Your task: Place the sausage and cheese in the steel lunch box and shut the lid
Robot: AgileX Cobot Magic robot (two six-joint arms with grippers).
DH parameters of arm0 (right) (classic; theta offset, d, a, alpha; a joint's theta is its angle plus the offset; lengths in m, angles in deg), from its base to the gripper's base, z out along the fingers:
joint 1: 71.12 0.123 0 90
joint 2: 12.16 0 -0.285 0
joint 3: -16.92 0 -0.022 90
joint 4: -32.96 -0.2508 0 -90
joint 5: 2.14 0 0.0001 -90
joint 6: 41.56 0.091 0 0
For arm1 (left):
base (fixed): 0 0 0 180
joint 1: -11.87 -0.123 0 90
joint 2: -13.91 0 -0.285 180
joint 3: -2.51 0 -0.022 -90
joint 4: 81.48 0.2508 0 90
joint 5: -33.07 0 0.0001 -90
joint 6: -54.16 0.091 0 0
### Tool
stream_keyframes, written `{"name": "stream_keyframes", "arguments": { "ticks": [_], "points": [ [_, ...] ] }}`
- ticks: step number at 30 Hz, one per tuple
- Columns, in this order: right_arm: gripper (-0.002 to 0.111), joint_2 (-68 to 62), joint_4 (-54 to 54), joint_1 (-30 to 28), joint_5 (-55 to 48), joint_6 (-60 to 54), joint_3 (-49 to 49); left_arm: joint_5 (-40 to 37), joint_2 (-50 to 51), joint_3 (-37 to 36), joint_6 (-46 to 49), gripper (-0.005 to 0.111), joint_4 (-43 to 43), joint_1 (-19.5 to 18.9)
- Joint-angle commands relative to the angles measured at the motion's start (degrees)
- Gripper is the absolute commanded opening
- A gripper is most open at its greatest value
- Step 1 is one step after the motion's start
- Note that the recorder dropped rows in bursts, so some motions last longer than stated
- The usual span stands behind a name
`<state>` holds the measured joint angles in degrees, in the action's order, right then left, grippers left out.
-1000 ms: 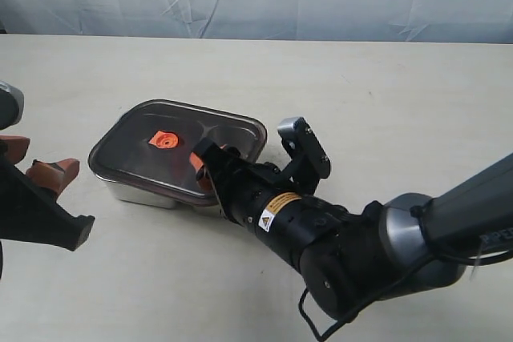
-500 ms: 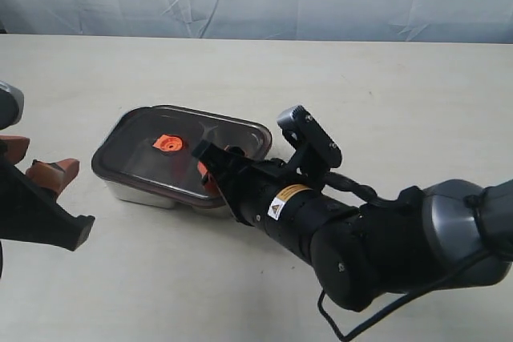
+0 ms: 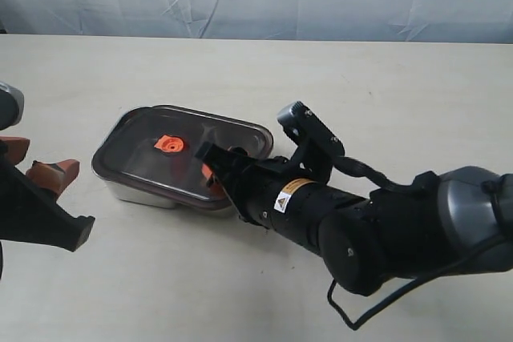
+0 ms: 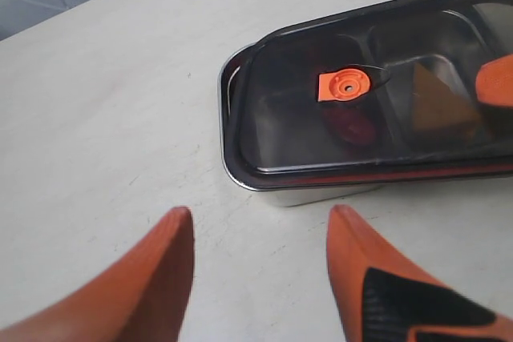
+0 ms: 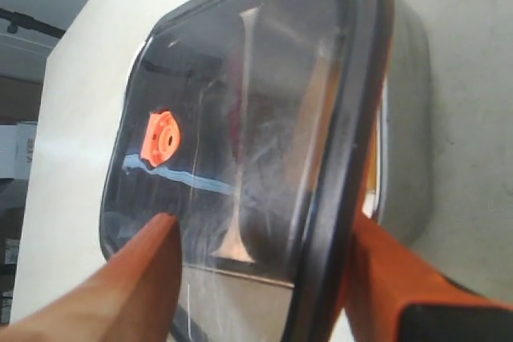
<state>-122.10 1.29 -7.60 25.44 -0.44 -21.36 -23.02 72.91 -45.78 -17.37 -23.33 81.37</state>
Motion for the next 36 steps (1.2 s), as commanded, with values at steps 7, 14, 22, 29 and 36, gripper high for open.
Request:
{"name": "stream_keyframes", "arguments": {
  "ticks": [7,14,22,29,36],
  "points": [
    [0.055,0.8,7.2,-5.4,-9.9,-0.7,-0.3,0.9,-0.4,0.0,-0.3,0.049,0.0,0.4],
    [0.055,2.2,12.1,-6.9,-12.4,-0.7,-0.3,0.9,-0.4,0.0,-0.3,0.049,0.0,0.4],
    [0.055,5.0,11.6,-7.5,-12.8,-4.2,-0.3,0.9,-0.4,0.0,-0.3,0.049,0.0,0.4],
    [0.055,5.2,11.9,-8.8,-15.4,-4.3,-0.3,0.9,-0.4,0.0,-0.3,0.049,0.0,0.4],
    [0.055,5.2,11.7,-8.9,-13.1,-4.3,-0.3,0.9,-0.4,0.0,-0.3,0.049,0.0,0.4]
  ]
}}
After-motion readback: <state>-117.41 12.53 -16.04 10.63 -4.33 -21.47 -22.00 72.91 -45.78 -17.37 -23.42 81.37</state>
